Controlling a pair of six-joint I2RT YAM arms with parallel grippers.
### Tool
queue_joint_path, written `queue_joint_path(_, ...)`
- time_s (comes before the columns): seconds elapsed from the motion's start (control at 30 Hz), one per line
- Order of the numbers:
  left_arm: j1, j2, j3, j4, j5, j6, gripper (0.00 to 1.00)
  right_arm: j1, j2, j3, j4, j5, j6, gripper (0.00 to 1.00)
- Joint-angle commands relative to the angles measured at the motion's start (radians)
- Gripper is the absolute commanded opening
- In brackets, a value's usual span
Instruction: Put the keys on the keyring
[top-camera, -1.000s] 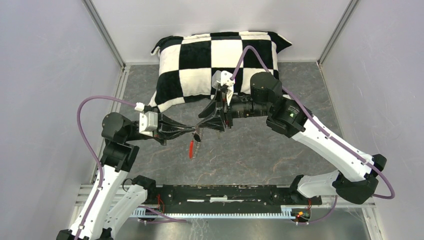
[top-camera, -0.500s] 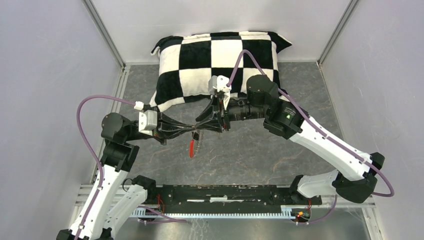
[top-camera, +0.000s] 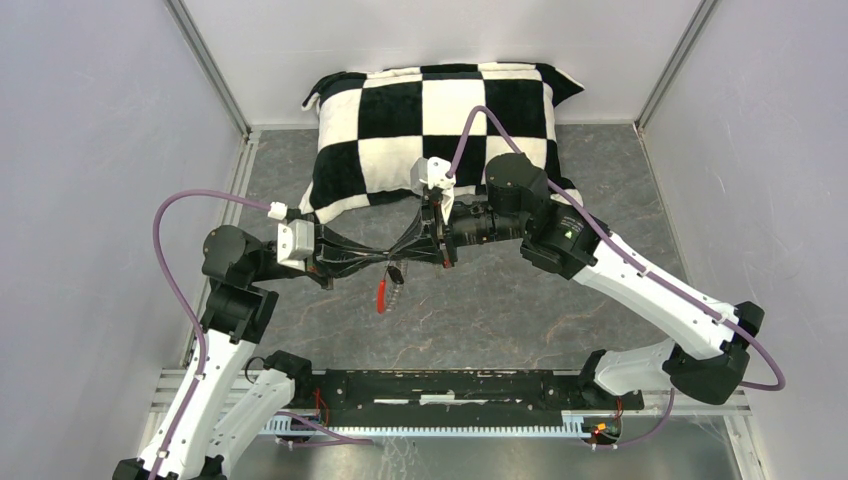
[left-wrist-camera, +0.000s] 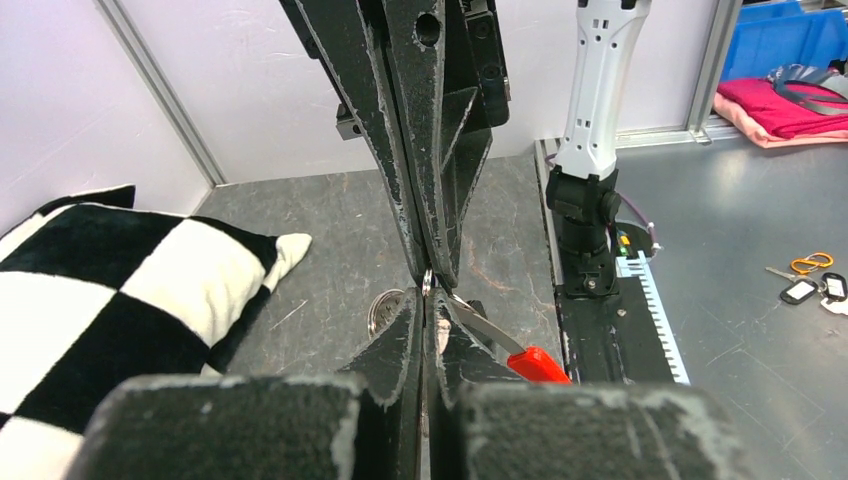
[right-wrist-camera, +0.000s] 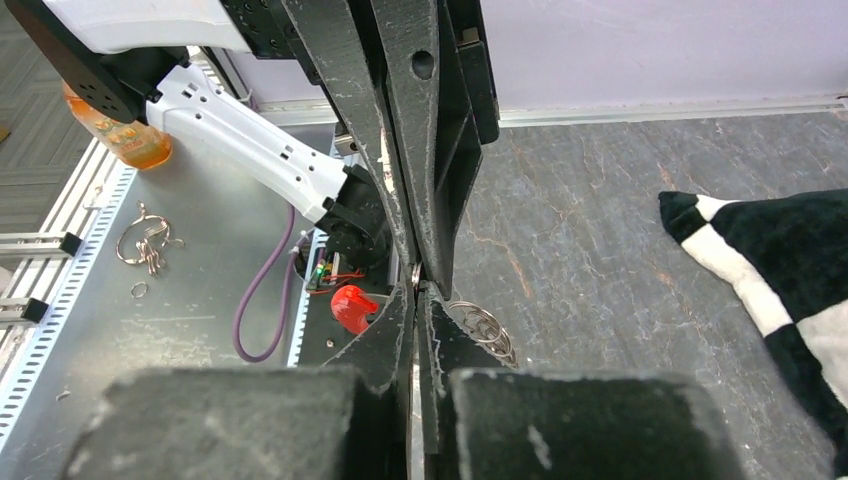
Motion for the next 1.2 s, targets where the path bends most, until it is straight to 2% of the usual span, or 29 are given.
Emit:
queue_joint_path(0.0, -0.007, -0.01, 0.011, 0.026, 0.014, 0.001, 0.02, 0.002, -0.003, -0.006, 0.039, -0.004, 0.008, 0.0)
queue_joint_path(0.07, -0.008, -0.008, 0.024, -0.057, 0.019, 0.083, 0.04, 0.001, -0.007, 0.003, 0.011, 0.0, 0.001, 0.0)
queue_joint_path(0.17, -0.007, 0.012, 0.061, -0.269, 0.001, 0.248, 0.26, 0.002, 0.01, 0.065, -0.112, 0.045, -0.035, 0.0)
queue_joint_path(0.33, -0.008, 0.043, 0.134, -0.492, 0.01, 0.483, 0.48, 0.001, 0.046, 0.146, -0.311, 0.146, -0.117, 0.0)
queue_joint_path(0.43, -0.007, 0.069, 0.171, -0.582, 0.003, 0.574, 0.48, 0.003, 0.057, 0.157, -0.352, 0.157, -0.131, 0.0)
queue_joint_path(0.7, -0.008, 0.148, 0.206, -0.593, 0.03, 0.538, 0.43, 0.039, 0.121, 0.234, -0.434, 0.203, -0.157, 0.0)
queue_joint_path(0.83, -0.013, 0.191, 0.24, -0.702, 0.056, 0.607, 0.41, 0.05, 0.136, 0.249, -0.434, 0.212, -0.154, 0.01)
queue_joint_path(1.0, -0.019, 0.197, 0.261, -0.748, 0.049, 0.653, 0.34, 0.057, 0.154, 0.266, -0.435, 0.217, -0.152, 0.0)
queue_joint_path(1.17, -0.034, 0.211, 0.284, -0.848, 0.059, 0.719, 0.35, 0.065, 0.175, 0.284, -0.44, 0.219, -0.151, 0.0)
